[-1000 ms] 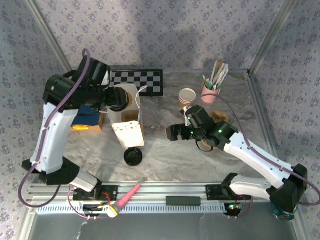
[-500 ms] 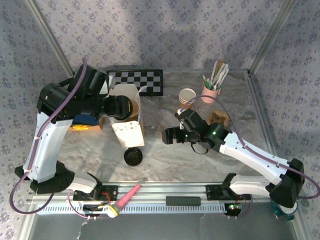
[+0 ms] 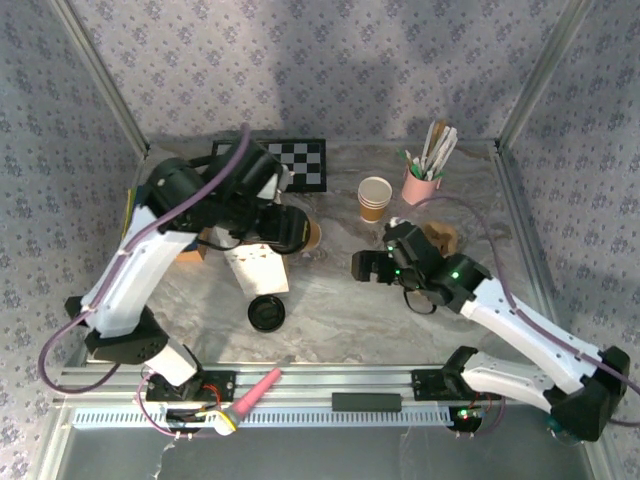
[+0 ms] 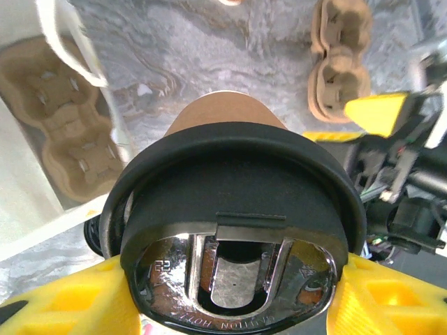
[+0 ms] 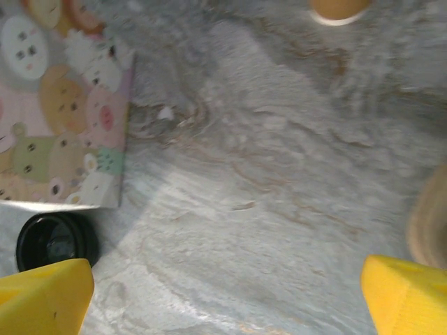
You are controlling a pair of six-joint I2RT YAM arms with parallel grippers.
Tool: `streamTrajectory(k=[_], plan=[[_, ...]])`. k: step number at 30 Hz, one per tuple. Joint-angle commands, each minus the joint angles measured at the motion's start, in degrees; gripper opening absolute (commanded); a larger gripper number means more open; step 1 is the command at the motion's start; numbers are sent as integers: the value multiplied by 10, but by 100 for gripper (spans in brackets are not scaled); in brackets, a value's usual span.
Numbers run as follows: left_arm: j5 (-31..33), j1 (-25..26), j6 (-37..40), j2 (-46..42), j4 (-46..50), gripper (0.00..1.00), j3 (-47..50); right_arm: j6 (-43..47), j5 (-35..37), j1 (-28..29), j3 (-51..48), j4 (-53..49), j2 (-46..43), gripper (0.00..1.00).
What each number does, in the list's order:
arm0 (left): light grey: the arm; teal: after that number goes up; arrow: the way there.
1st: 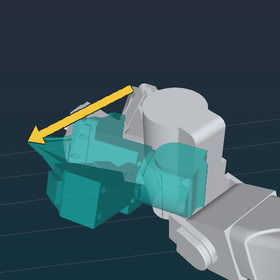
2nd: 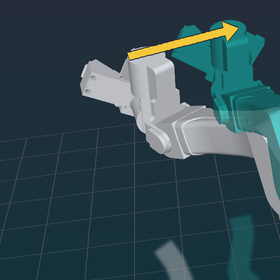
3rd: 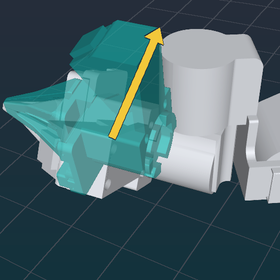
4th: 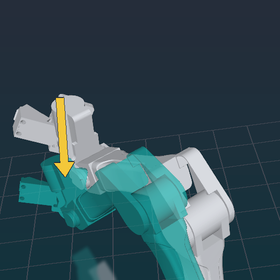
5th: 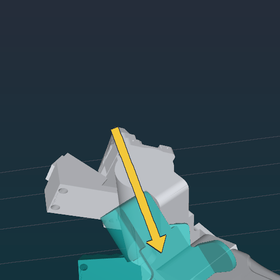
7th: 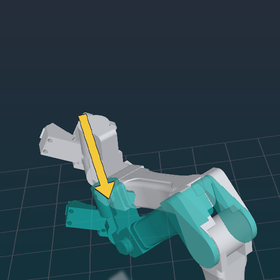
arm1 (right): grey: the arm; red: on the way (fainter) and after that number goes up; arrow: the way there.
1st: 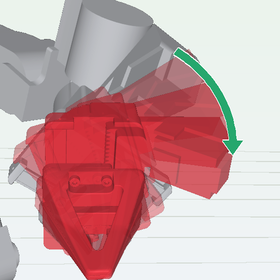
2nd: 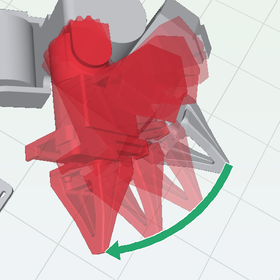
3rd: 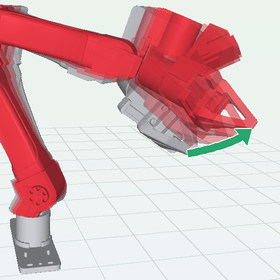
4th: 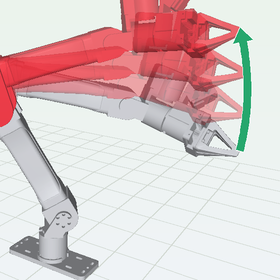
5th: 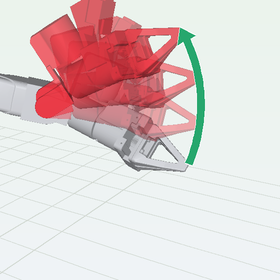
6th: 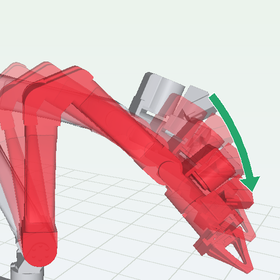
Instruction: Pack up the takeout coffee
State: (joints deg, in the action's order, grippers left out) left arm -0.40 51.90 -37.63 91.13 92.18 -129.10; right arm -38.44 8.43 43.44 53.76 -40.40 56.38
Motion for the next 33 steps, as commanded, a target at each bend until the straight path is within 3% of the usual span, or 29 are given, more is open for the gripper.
streamTrajectory(k=[1, 6, 15, 26, 33], plan=[[13, 23, -17, 27, 58, 49, 16, -20, 21, -36, -19, -59, -48, 100], [21, 49, -22, 82, 26, 49, 56, -20, 13, -83, -40, -106, -122, 100], [4, 65, -17, 184, -45, 49, 90, -28, 5, -107, -60, -168, -199, 100], [6, 79, -11, 288, -104, 49, 110, -35, -5, -118, -74, -183, -225, 100], [-6, 79, -10, 296, -145, 50, 151, -31, -7, -126, -77, -180, -225, 100]])
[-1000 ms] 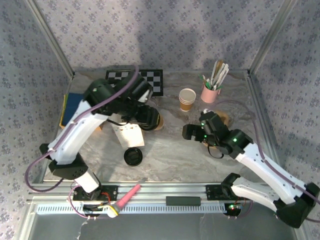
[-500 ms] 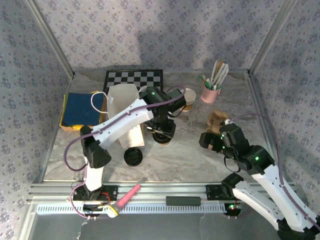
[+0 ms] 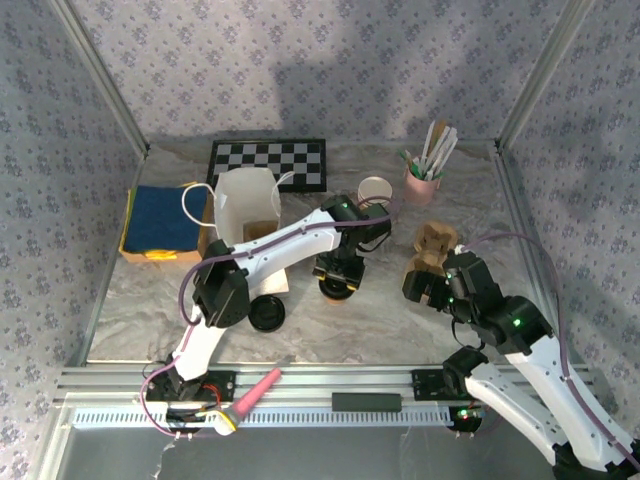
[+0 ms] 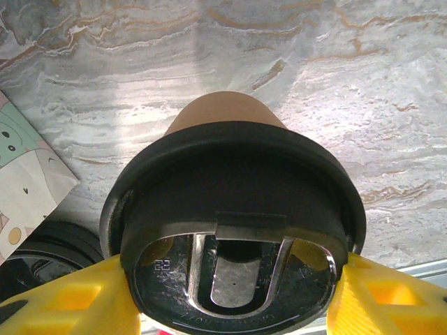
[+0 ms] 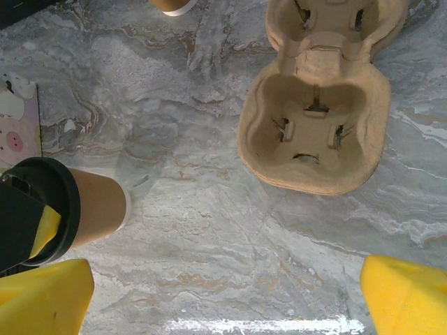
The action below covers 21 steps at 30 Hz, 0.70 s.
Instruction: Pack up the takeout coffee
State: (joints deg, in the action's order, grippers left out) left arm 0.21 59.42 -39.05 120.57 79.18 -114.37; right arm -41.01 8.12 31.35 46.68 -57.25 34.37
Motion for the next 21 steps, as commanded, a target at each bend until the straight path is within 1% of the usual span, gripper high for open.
streamTrajectory(k=[1, 5, 9, 11, 16, 18, 21], plan=[[-12, 3, 5, 2, -16, 50, 6, -6, -5, -6, -7, -10, -4, 100], [-25, 1, 5, -4, -34, 50, 23, -7, -13, -11, -14, -2, -1, 100], [-43, -7, -1, -21, -61, 50, 67, -6, -19, -16, -17, 5, 5, 100], [-42, -7, -2, -25, -64, 51, 79, -5, -21, -17, -17, 8, 7, 100], [-36, -7, -1, -26, -52, 54, 78, -4, -24, -22, -16, 12, 10, 100], [-31, -7, -2, -28, -46, 59, 73, -5, -26, -23, -17, 13, 11, 100], [-23, -6, -2, -25, -30, 61, 52, -5, -27, -25, -19, 15, 11, 100]])
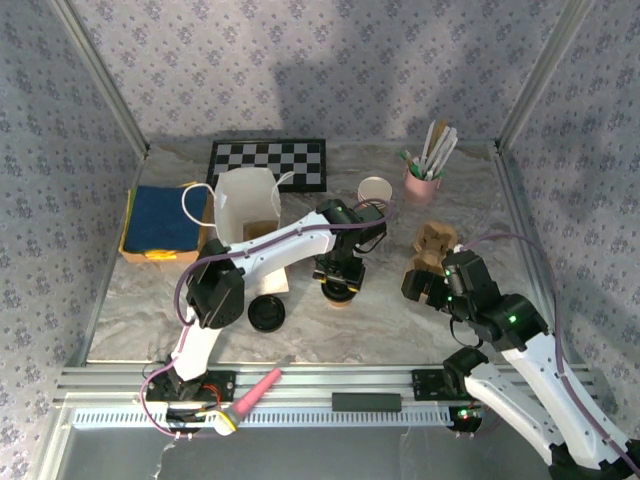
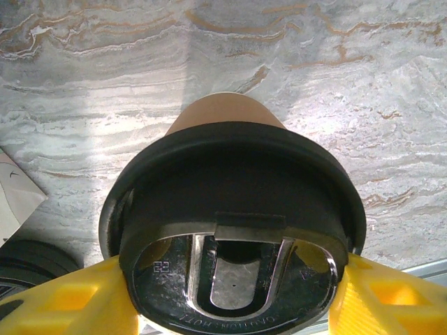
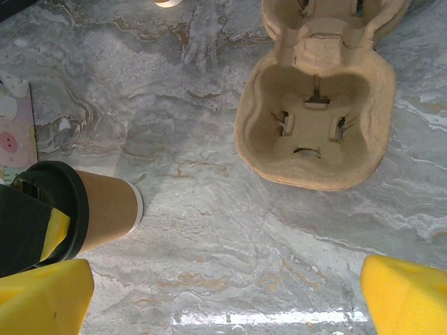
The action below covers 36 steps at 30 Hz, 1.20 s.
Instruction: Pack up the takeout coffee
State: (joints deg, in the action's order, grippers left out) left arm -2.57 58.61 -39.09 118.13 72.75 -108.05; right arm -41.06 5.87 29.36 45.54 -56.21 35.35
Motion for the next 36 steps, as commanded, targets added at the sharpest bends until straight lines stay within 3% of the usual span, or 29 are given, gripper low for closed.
streamTrajectory(k=[1, 15, 29, 36], plan=[[7, 1, -2, 1, 36, 61, -16, -4, -5, -5, -8, 5, 1, 100], [10, 3, 4, 21, 62, 68, -77, -5, -9, -9, -14, 12, 0, 100], [-22, -3, 17, 35, 52, 67, -57, -5, -12, -10, -14, 16, 1, 100], [-22, -3, 17, 35, 55, 73, -57, -5, -14, -11, -16, 22, 4, 100]])
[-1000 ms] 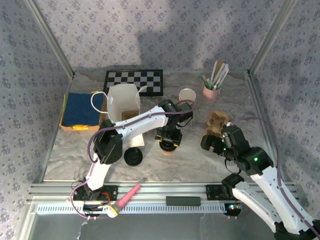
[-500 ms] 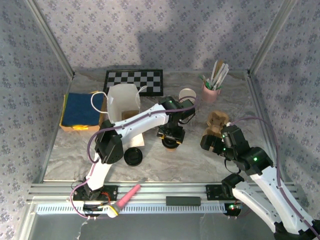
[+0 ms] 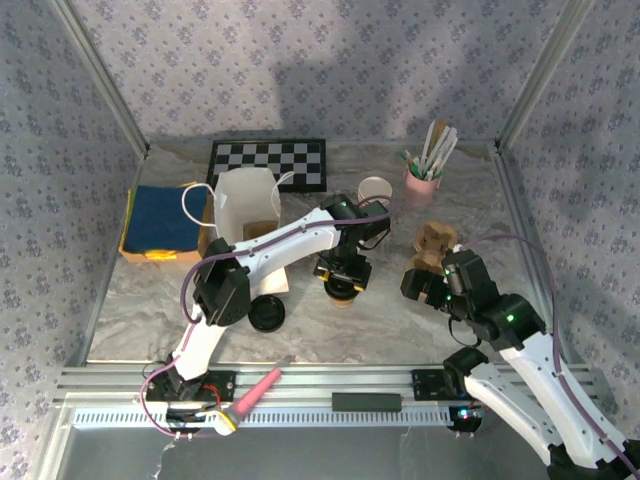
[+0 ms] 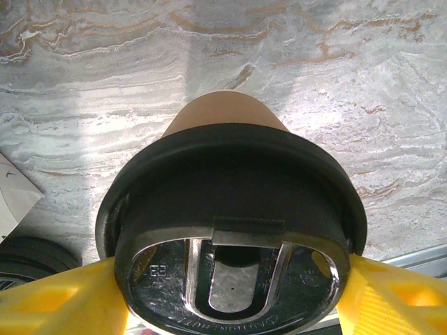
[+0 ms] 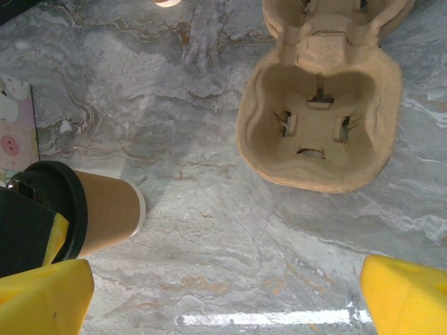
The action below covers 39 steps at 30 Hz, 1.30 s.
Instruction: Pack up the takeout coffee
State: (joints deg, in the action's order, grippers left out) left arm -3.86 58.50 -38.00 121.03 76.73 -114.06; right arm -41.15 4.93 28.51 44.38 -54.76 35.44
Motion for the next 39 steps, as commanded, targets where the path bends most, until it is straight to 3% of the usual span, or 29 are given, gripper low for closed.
streamTrajectory(k=[1, 15, 22, 26, 30, 32, 39], plan=[[-9, -1, 6, 6, 16, 73, 3, -4, -5, -2, -5, 9, 3, 100], [-8, -1, 7, 11, 8, 74, 17, -3, -13, -3, -12, 19, 4, 100], [-6, -1, 4, 5, 14, 62, 13, -9, -71, -3, -41, 81, 17, 96], [-5, -2, 2, 1, 18, 62, 8, -10, -85, 0, -44, 97, 36, 95], [-5, -1, -1, 0, 27, 69, -3, -11, -78, 4, -42, 98, 39, 98], [-6, -1, -1, -3, 28, 79, -7, -10, -76, 4, -42, 98, 40, 99], [-11, -1, -3, -5, 31, 78, -16, -14, -82, 4, -51, 107, 44, 100]])
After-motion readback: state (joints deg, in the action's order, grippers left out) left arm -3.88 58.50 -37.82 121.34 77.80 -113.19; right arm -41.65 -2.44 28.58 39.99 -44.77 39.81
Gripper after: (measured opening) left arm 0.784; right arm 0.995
